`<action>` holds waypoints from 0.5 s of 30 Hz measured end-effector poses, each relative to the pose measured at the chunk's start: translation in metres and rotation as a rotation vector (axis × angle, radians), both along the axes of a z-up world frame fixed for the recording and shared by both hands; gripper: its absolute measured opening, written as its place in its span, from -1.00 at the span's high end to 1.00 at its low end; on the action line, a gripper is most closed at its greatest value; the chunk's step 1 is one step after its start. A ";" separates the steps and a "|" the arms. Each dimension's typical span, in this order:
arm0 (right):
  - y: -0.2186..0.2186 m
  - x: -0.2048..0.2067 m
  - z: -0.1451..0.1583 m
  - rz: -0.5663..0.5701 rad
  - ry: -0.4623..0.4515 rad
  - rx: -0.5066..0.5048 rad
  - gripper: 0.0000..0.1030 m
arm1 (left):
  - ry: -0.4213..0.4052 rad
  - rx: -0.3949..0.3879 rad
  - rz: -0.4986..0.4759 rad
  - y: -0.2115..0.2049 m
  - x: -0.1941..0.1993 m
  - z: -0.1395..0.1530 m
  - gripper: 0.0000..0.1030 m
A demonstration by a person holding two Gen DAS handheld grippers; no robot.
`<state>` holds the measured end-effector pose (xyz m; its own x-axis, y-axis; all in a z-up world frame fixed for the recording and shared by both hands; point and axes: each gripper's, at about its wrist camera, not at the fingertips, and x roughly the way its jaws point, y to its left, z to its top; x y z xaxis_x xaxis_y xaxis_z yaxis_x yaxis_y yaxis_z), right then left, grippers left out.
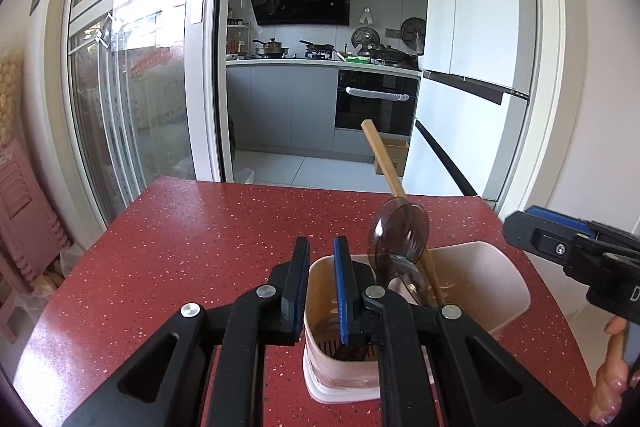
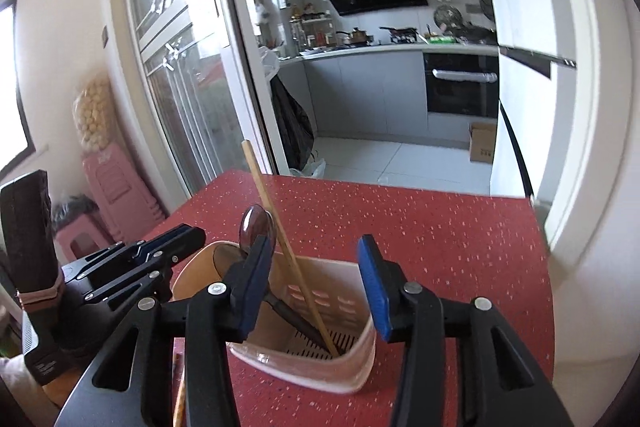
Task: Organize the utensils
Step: 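Open the left tool and the right tool to drop spoon and chopstick into the holder, then move both open tools back down to the remaining utensils on the table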
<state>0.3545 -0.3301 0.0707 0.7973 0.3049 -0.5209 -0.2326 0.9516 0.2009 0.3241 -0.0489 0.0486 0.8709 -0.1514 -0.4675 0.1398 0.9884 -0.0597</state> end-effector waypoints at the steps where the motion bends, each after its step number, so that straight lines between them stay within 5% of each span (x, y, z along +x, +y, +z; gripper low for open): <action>1: -0.003 -0.003 0.000 -0.004 0.006 0.010 0.02 | -0.005 0.003 -0.002 0.001 -0.003 0.002 0.15; 2: -0.006 -0.007 0.000 -0.008 0.012 0.017 -0.03 | -0.009 0.006 -0.003 0.002 -0.007 0.003 -0.09; 3: -0.007 -0.010 0.000 -0.011 0.017 0.022 -0.08 | -0.009 0.010 0.001 0.003 -0.011 0.006 -1.00; 8: -0.014 -0.033 -0.005 -0.019 0.075 0.056 -0.22 | -0.015 -0.009 0.031 0.016 -0.037 0.012 -1.00; 10: -0.017 -0.041 -0.010 -0.012 0.119 0.083 -0.49 | -0.004 -0.006 0.032 0.023 -0.047 0.011 -1.00; 11: -0.019 -0.047 -0.012 -0.010 0.137 0.100 -0.68 | 0.011 -0.007 0.028 0.027 -0.052 0.010 -1.00; 15: -0.027 -0.069 -0.022 -0.025 0.210 0.150 -0.70 | 0.135 -0.046 0.013 0.046 -0.073 -0.006 -1.00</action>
